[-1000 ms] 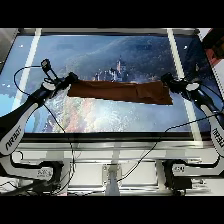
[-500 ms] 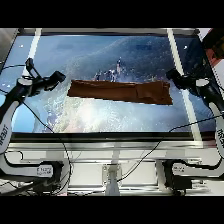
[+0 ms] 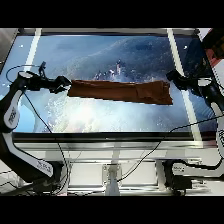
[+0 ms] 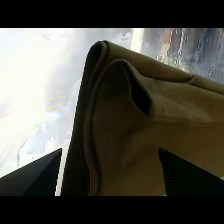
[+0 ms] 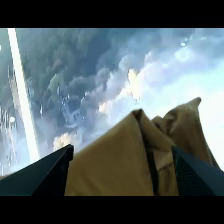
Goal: Fold the clothes and pants, and hang the long-sleeved shirts on hangers.
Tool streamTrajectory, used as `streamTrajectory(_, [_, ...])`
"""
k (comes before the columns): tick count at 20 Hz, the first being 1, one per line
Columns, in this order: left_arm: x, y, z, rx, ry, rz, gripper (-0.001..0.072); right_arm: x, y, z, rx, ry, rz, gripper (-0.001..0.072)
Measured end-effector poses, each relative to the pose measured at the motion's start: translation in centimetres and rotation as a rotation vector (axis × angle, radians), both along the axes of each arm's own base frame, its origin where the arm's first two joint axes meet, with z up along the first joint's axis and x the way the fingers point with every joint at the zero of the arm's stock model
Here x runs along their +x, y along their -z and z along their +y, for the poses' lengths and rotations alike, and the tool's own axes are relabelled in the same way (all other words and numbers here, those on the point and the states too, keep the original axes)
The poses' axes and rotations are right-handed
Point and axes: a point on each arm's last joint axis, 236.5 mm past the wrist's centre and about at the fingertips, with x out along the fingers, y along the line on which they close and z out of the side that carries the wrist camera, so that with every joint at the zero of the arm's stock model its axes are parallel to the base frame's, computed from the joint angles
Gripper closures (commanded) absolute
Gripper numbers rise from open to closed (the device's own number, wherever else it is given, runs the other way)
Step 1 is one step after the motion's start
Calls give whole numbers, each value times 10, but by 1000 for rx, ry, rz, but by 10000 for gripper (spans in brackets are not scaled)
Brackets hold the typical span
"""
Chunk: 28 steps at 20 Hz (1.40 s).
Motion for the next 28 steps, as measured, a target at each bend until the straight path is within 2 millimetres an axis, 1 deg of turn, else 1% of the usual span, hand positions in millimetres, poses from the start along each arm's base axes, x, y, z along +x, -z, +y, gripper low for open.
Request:
streamTrajectory(1, [2,4,-7,-15,18,12,142,-2,1,2,4,-7,7,29])
streamTrajectory(2, [3,9,-13,-26,37,24,172,-3,2,4,10,-16,16,30])
streamTrajectory(5, [-1,18,-32,-58,110,63,172,-7,2,12,16,-52,32,31])
streamTrajectory(6, [-5,20,-37,-61,133,74,196,-8,0,16,13,-77,36,31])
streamTrajectory(7, [-8,22,-41,-62,154,83,272,-9,-3,19,8,-100,33,31])
streamTrajectory(8, [-10,25,-44,-55,181,83,432,-9,-8,24,2,-127,27,32])
streamTrajectory(9, [-13,27,-46,-45,210,78,571,-9,-13,28,-8,-153,21,32])
streamTrajectory(10, [-15,29,-47,-34,235,72,697,-8,-19,35,-16,-187,12,50])
streamTrajectory(11, [-15,28,-48,-24,259,58,692,-8,-27,44,-25,-224,1,132])
streamTrajectory(13, [-12,19,-48,-11,284,28,693,-7,-41,64,-45,-303,-23,364])
streamTrajectory(15, [-5,-2,-50,-7,293,-25,693,-5,-55,89,-61,-380,-51,519])
streamTrajectory(16, [-3,-12,-50,-1,299,-48,693,-4,-61,102,-69,-411,-66,703])
streamTrajectory(19, [1,-58,-55,17,319,-140,692,4,-76,139,-96,-466,-133,704])
streamTrajectory(22, [-6,-108,-68,30,360,-227,692,11,-79,178,-113,-500,-184,707])
streamTrajectory(25, [-18,-149,-85,42,397,-297,692,13,-61,215,-121,-544,-179,708])
streamTrajectory(27, [-27,-170,-98,41,418,-321,692,11,-39,239,-99,-572,-135,708])
streamTrajectory(28, [-31,-176,-103,36,420,-321,692,10,-29,251,-85,-589,-111,708])
